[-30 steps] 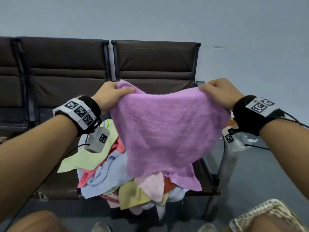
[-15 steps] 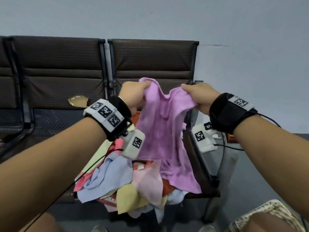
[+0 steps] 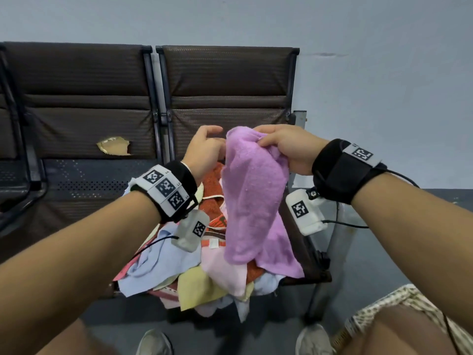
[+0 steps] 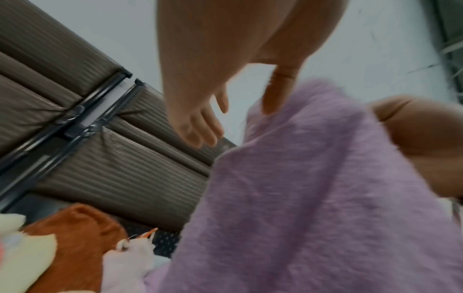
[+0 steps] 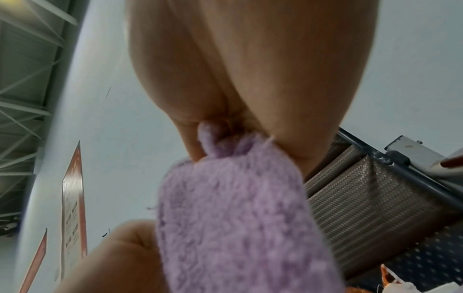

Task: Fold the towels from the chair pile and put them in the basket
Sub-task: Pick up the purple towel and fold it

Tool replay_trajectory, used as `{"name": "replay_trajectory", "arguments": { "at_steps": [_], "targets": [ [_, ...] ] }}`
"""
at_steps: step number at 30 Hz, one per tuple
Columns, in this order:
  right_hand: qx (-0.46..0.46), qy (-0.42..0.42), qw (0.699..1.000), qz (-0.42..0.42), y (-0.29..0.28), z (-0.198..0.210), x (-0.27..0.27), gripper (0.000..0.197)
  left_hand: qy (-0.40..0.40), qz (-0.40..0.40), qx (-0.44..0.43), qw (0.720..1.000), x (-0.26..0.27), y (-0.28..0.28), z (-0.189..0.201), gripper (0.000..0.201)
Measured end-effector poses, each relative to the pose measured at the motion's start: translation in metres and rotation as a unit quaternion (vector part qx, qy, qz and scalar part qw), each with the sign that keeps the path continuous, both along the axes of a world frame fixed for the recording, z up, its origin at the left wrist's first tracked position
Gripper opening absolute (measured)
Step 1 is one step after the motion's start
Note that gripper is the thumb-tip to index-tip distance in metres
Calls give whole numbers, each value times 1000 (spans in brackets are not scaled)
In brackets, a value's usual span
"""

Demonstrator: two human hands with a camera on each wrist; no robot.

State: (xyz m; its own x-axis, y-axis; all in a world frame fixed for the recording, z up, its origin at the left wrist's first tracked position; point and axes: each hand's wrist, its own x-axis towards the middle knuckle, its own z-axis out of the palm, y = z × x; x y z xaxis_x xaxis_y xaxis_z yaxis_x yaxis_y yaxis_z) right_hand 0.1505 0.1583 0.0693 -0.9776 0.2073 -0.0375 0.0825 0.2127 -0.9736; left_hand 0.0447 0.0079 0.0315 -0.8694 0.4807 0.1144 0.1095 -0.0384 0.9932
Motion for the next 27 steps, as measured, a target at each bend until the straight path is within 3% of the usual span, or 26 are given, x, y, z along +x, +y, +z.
{"name": "replay_trajectory", "arguments": {
  "at_steps": [2, 3, 6, 7, 8, 10, 12, 14, 17, 21, 24, 27],
  "targets": [
    [-28, 5, 999, 27, 4, 0, -1, 34, -29, -100, -25, 994, -7, -4, -7, 71],
    [-45, 8, 998, 34, 6, 0, -2, 33, -44, -162, -30, 985, -9, -7, -8, 72],
    [-42, -2, 997, 59, 20, -1, -2, 21, -70, -244, 8, 967, -18, -9, -7, 44],
    [-4, -19, 998, 63, 26, 0, -1, 16, -68, -226, 16, 972, -23, -8, -7, 35],
    [67, -48, 995, 53, 35, -1, -1, 25, -50, -196, -1, 979, -26, -5, -7, 26],
    [244, -111, 963, -1, 53, -3, -5, 35, 89, -128, -109, 982, -36, 3, -6, 18],
    [364, -142, 919, -54, 66, -6, -12, 31, 271, -63, -245, 929, -49, 16, -5, 36],
    [388, -110, 906, -126, 78, -9, -22, 22, 332, -3, -284, 900, -60, 32, 0, 39],
    [333, 29, 913, -235, 86, -7, -37, 10, 306, 72, -214, 925, -79, 54, 17, 33],
    [320, 160, 892, -277, 87, 8, -46, 18, 259, 48, -51, 963, -94, 67, 45, 20],
    [336, 196, 884, -260, 84, 5, -42, 9, 241, -11, 28, 970, -98, 58, 46, 8],
    [341, 164, 902, -207, 85, -25, -29, 9, 239, -63, -7, 969, -87, 38, 13, 14]
  ]
}}
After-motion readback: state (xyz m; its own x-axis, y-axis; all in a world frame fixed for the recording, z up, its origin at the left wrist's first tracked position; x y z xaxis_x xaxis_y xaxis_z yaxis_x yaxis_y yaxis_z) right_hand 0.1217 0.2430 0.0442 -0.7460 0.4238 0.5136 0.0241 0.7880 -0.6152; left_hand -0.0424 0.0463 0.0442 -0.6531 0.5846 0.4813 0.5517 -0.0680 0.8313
